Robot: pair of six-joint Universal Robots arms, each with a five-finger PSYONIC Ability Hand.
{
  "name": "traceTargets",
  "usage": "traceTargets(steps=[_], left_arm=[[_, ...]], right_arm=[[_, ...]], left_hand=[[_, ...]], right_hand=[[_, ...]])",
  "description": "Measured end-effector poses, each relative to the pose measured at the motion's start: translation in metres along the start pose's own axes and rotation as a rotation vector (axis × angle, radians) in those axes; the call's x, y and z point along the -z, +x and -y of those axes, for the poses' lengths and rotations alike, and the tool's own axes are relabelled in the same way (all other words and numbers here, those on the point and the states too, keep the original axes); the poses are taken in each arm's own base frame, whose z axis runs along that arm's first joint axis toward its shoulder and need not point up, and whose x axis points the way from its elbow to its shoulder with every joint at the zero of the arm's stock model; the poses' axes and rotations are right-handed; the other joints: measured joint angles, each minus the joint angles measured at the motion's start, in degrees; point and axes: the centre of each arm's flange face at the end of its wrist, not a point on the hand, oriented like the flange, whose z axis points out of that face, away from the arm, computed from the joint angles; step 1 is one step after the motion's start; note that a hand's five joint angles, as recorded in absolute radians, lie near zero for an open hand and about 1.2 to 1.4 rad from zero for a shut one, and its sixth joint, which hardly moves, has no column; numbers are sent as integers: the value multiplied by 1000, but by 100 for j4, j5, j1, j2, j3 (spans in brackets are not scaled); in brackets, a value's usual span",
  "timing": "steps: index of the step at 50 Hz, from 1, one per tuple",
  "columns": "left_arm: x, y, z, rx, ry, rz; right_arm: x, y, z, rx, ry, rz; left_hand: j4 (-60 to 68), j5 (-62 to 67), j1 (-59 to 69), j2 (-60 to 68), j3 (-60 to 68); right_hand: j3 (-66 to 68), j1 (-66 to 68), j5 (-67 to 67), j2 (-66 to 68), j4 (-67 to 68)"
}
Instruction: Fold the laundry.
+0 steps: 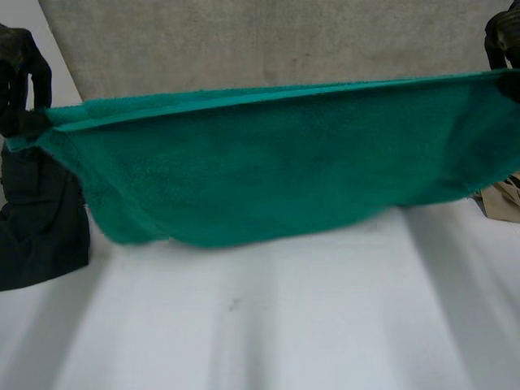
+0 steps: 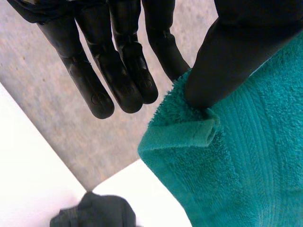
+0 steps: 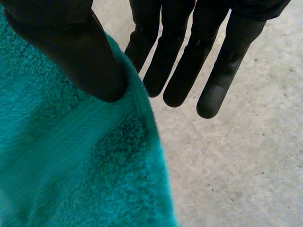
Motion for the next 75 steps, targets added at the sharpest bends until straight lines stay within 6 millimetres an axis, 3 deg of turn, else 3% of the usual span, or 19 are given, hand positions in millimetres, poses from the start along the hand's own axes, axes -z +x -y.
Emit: traceTargets(steps=[4,8,11,14,18,22,24,30,36,39,46,47,53,55,58,62,68,71,75], left_arm=[[-20,0,-19,-5,-86,-22],[-55,6,-49,-19,-172,-70],[-92,15,-73,-40,-190,-105],[-127,19,-83,-63,-135,-105],[-166,15,-75,-76,11,-61],[-192,2,-41,-57,239,22],[-199,-11,-8,-16,423,82],[-191,-28,42,89,709,137],[-190,-25,31,118,683,117],[-193,-19,8,115,599,100],[-198,5,-73,68,332,58],[-198,11,-94,54,267,50],[-187,33,-165,-1,6,9],[-181,38,-180,-16,-59,-5],[-165,46,-200,-55,-179,-39],[-136,52,-211,-124,-323,-90],[-80,56,-205,-244,-497,-168],[-41,62,-200,-325,-602,-234],[-13,68,-197,-386,-677,-297]], right_arm=[[-15,-11,-15,28,-62,49],[-40,-28,-43,56,-148,98],[-61,-43,-63,70,-188,114],[-84,-52,-72,73,-168,84],[-112,-52,-63,57,-52,-23],[-134,-35,-36,21,162,-193],[-142,-18,-9,-11,353,-319],[-140,3,24,-29,668,-445],[-143,-11,7,-1,681,-359],[-148,-24,-12,-2,615,-293],[-153,-67,-79,-26,343,-122],[-152,-80,-99,-25,263,-76],[-142,-115,-154,21,49,45],[-138,-121,-166,42,1,72],[-126,-128,-183,83,-101,128],[-100,-129,-192,130,-248,213],[-44,-125,-190,199,-487,356],[-6,-122,-185,268,-610,454],[14,-120,-179,338,-638,503]], left_hand=[[1,0,0,0,0],[18,0,0,0,0],[19,0,0,0,0],[20,0,0,1,0],[21,0,0,1,0],[21,0,0,2,1],[21,0,0,2,1],[21,0,0,2,1],[21,77,0,3,1],[21,77,0,3,1],[21,77,0,3,1],[21,77,0,3,1],[21,77,0,3,1],[21,77,0,3,1],[21,77,0,3,1],[21,77,0,3,1],[22,77,0,3,1],[22,77,0,3,1],[22,77,0,3,1]], right_hand=[[0,0,0,0,0],[0,0,0,0,0],[0,0,0,0,0],[7,0,0,0,1],[27,0,0,0,1],[27,0,0,0,2],[27,0,0,0,3],[27,0,49,0,4],[27,0,119,0,5],[27,0,119,0,5],[27,0,119,0,5],[27,0,119,0,5],[27,0,119,0,5],[27,0,119,0,5],[27,0,119,0,5],[27,0,119,0,5],[27,0,119,0,5],[27,0,134,0,5],[27,0,151,0,5]])
